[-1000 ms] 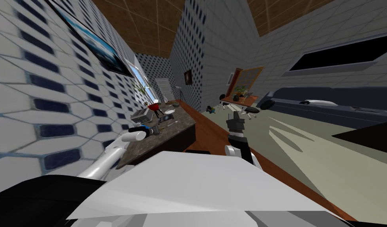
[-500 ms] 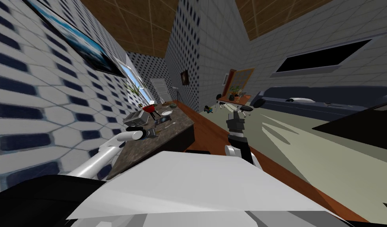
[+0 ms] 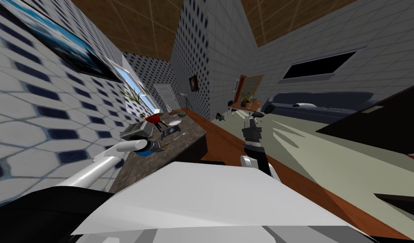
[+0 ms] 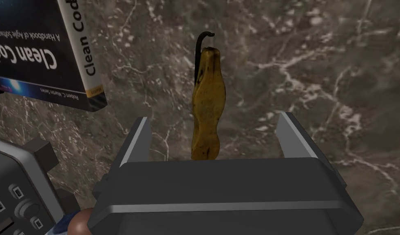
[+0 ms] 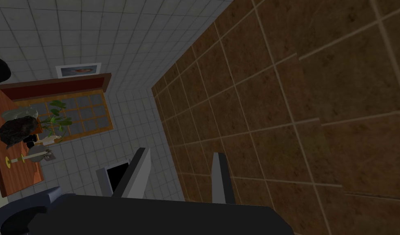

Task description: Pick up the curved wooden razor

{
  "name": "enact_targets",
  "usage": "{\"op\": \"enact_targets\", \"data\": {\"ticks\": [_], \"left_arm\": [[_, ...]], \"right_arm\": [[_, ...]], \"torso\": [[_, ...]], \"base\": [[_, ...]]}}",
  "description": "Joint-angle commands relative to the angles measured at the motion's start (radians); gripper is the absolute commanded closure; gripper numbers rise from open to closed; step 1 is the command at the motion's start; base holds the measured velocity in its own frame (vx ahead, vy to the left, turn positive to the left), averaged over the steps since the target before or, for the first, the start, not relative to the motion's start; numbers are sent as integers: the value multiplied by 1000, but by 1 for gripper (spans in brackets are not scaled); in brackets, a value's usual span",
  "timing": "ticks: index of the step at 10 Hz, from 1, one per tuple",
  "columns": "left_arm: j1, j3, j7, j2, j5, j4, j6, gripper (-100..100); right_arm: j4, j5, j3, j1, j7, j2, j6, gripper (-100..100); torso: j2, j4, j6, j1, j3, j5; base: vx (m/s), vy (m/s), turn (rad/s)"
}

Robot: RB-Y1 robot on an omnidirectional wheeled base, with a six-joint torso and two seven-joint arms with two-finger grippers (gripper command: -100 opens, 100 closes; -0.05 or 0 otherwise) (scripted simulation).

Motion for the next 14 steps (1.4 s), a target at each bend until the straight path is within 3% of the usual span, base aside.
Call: {"op": "enact_targets", "data": {"ticks": [1,5,6,7,8,12,13,14], "left_arm": [[-7,-17,30,32,22,45,35,-100],[10,-34,77,85,58,101,91,-100],[14,-26,72,79,55,88,83,-100],[14,-26,73,80,57,89,86,0],[3,-31,69,64,45,121,76,-100],[-23,-42,61,28,18,196,53,-100],[-21,-42,64,34,22,184,59,-100],[-22,-42,63,34,22,187,58,100]], "right_arm": [[0,0,0,0,0,0,0,0],[0,0,0,0,0,0,0,0],[0,0,0,0,0,0,0,0],[0,0,0,0,0,0,0,0],[0,0,0,0,0,0,0,0],[0,0,0,0,0,0,0,0],[0,0,0,0,0,0,0,0],[0,0,0,0,0,0,0,0]], "torso": [[0,0,0,0,0,0],[1,0,0,0,1,0],[2,0,-1,0,1,0],[2,0,-1,-1,1,0],[2,0,-1,-1,1,0],[5,1,-1,0,3,0],[5,1,-1,-1,3,0],[3,1,-1,-1,2,0]], "base": [[15,36,-124],[5,37,-73],[-6,16,-9],[0,0,0],[-30,6,-153],[-58,13,-142],[-19,5,-26],[0,0,0]]}}
